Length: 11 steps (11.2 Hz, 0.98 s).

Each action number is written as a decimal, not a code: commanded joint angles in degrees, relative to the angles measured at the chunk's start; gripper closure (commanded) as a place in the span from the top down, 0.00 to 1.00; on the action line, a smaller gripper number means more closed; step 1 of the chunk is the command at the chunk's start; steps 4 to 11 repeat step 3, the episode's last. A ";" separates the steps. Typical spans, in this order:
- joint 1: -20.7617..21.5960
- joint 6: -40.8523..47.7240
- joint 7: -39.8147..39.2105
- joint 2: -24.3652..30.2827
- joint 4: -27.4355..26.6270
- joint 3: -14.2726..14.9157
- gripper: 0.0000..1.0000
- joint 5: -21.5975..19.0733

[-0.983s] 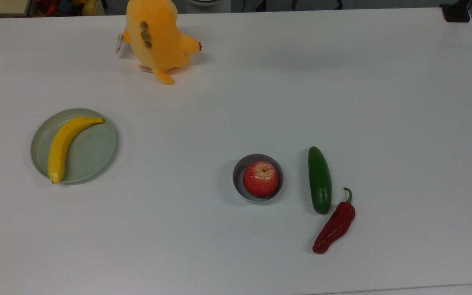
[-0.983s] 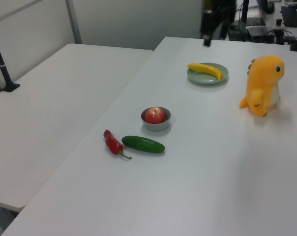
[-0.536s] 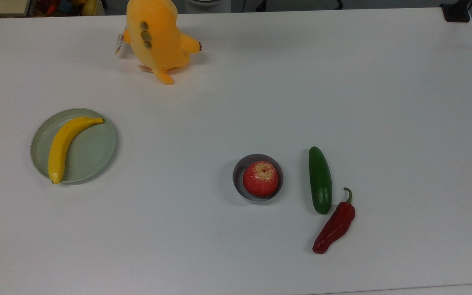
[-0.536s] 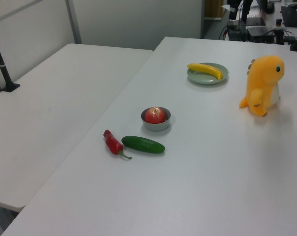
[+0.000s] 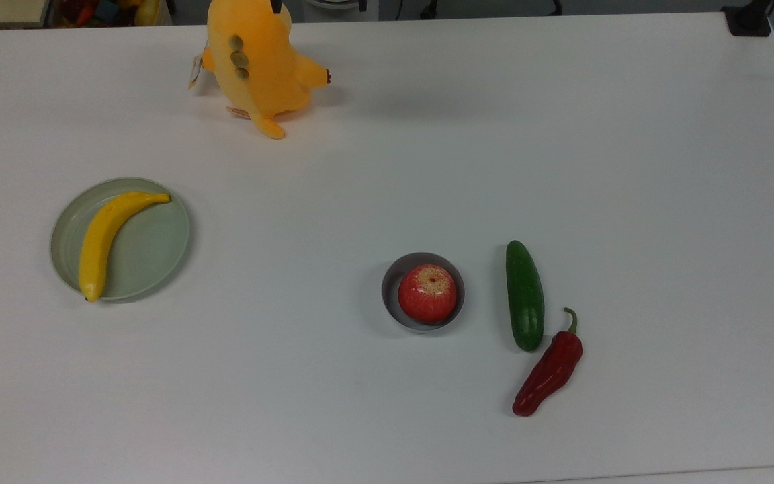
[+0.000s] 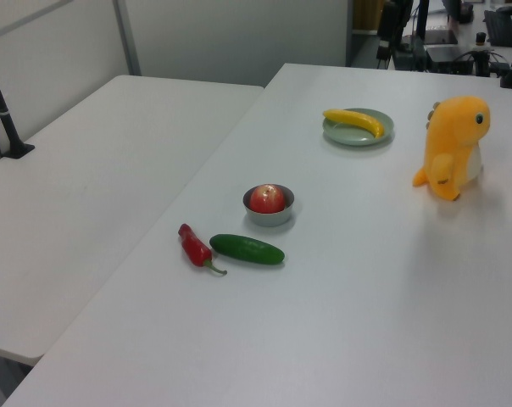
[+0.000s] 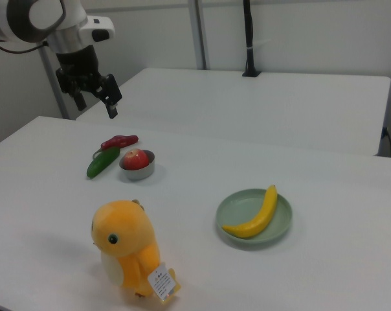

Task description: Put the cucumber on the left side of the bowl

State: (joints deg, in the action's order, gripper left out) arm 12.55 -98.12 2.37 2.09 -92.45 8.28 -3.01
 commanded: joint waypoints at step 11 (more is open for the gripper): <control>0.54 -1.02 -2.81 0.28 -0.89 0.42 1.00 -0.94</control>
